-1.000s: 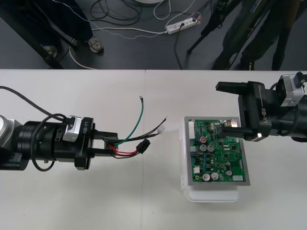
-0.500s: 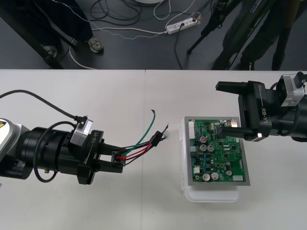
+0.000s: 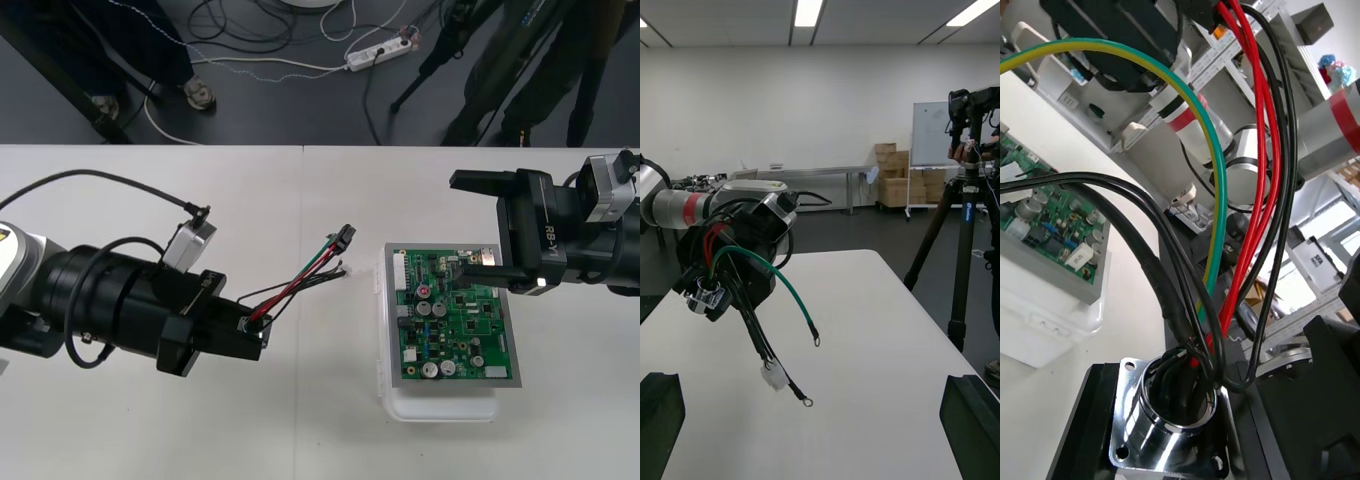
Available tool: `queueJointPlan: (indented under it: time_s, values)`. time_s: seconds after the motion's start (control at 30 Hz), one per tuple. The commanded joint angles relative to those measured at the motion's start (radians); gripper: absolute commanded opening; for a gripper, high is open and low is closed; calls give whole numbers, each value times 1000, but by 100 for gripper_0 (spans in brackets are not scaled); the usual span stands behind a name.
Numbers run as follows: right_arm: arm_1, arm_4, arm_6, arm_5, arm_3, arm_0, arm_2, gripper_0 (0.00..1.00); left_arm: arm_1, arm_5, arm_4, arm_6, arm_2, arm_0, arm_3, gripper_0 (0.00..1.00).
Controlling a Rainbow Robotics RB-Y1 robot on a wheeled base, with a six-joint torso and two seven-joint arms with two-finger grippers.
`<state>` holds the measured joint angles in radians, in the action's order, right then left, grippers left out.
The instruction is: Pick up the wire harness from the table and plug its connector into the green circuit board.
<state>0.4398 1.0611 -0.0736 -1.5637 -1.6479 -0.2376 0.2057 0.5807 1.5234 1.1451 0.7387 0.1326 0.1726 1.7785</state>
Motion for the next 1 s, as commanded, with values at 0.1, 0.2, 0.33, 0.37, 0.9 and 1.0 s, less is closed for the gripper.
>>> queueJointPlan:
  time_s: [0.1, 0.2, 0.33, 0.37, 0.9, 1.0]
  values:
    - [25, -18, 3, -7, -32, 6, 17, 100, -16, 47, -54, 110, 61, 108, 58, 0]
    - [25, -18, -2, -7, -32, 6, 15, 100, -18, 47, -65, 133, 76, 131, 56, 0]
    - [25, -18, -8, -7, -32, 6, 12, 100, -16, 47, -65, 143, 104, 162, 56, 0]
    - [25, -18, -11, -7, -32, 6, 11, 100, -16, 47, -65, 148, 114, 169, 56, 0]
    - [128, -164, -25, -7, -35, 38, -48, 100, -16, 47, -97, 211, 262, 266, 56, 0]
    - [140, -182, -25, -7, -35, 41, -45, 100, -16, 47, -108, 219, 291, 275, 56, 0]
